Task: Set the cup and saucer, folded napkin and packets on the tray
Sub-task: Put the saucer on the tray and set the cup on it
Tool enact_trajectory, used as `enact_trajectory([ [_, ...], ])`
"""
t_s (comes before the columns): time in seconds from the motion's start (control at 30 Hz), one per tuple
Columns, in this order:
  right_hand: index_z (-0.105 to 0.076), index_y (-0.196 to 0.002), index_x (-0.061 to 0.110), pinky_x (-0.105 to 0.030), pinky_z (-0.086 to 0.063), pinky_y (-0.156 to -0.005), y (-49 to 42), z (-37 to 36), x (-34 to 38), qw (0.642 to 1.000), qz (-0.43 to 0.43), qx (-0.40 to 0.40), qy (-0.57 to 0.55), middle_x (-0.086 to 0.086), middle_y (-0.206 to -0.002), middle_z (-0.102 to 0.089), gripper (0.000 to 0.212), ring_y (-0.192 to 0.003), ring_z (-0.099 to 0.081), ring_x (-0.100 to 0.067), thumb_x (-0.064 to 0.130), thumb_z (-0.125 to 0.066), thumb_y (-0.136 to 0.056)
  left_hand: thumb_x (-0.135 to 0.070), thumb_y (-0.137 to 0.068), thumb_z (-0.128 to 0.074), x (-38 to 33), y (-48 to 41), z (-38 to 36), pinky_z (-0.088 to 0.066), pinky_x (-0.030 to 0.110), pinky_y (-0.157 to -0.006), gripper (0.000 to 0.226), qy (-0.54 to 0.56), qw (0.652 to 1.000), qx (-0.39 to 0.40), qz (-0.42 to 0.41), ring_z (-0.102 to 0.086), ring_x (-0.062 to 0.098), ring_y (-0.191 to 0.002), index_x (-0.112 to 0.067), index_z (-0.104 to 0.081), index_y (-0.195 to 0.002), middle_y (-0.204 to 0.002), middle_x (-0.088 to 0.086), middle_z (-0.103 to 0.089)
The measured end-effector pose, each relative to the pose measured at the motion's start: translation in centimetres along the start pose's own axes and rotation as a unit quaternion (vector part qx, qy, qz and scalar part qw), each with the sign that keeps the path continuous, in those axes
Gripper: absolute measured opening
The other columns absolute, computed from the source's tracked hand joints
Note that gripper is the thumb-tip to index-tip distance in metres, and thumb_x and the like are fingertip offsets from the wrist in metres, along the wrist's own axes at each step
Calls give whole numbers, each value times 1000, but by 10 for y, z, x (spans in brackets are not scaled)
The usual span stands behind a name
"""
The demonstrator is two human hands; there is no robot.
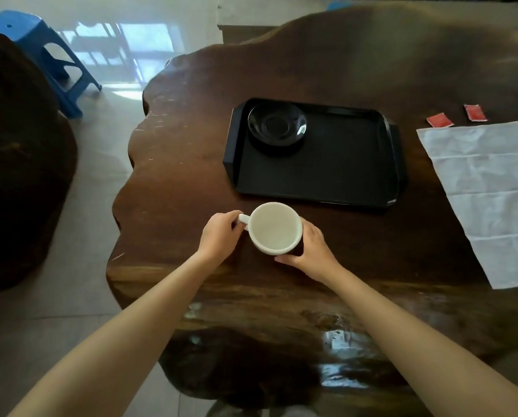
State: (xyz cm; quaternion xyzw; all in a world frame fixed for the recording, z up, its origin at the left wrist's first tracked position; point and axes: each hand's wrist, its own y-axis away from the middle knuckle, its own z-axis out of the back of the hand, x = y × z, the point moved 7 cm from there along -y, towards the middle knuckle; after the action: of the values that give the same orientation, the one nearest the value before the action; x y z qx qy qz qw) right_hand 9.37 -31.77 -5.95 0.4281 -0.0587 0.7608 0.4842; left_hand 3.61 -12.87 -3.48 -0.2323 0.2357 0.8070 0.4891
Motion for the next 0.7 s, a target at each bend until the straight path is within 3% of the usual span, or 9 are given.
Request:
enact_trajectory([
  [0.13,-29,-140,22,-31,-28,-106,-5,11,-2,999,12,5,-37,1,-141,-36,94,-131,-31,-14,29,-84,-64,-19,-90,-55,-4,-6,-1,-48,39,-68,13,30,999,16,3,-62,22,-78,-20,-68,-92,-79,3,-69],
  [0.3,-29,-138,26,-28,-35,-105,-25,40,5,992,27,30,-116,9,-133,-34,92,-124,-37,-8,15,-83,-65,-19,-88,-60,-24,-25,6,-47,33,-73,17,81,996,-11,22,-61,16,-81,-19,-71,-101,-87,1,-70],
  [0.43,-31,-135,29,-5,-37,-84,-53,72,20,986,49,36,-157,7,-134,-39,85,-120,-39,-3,6,-79,-69,-7,-89,-54,-41,-53,14,-54,24,-70,19,179,982,-15,63,-67,19,-72,-11,-70,-100,-80,6,-70],
  [0.6,-30,-138,25,-12,-42,-90,-99,110,36,977,65,46,-199,9,-130,-45,84,-118,-45,-2,2,-76,-71,-3,-88,-54,-62,-107,30,-58,33,-79,22,216,973,-30,71,-71,22,-77,-9,-71,-102,-81,8,-71],
  [0.7,-29,-140,24,-11,-45,-86,-131,132,51,971,74,55,-221,11,-126,-47,83,-113,-49,0,3,-74,-73,-3,-88,-55,-73,-144,43,-59,36,-78,22,215,972,-57,79,-71,24,-75,-7,-68,-105,-82,10,-70],
])
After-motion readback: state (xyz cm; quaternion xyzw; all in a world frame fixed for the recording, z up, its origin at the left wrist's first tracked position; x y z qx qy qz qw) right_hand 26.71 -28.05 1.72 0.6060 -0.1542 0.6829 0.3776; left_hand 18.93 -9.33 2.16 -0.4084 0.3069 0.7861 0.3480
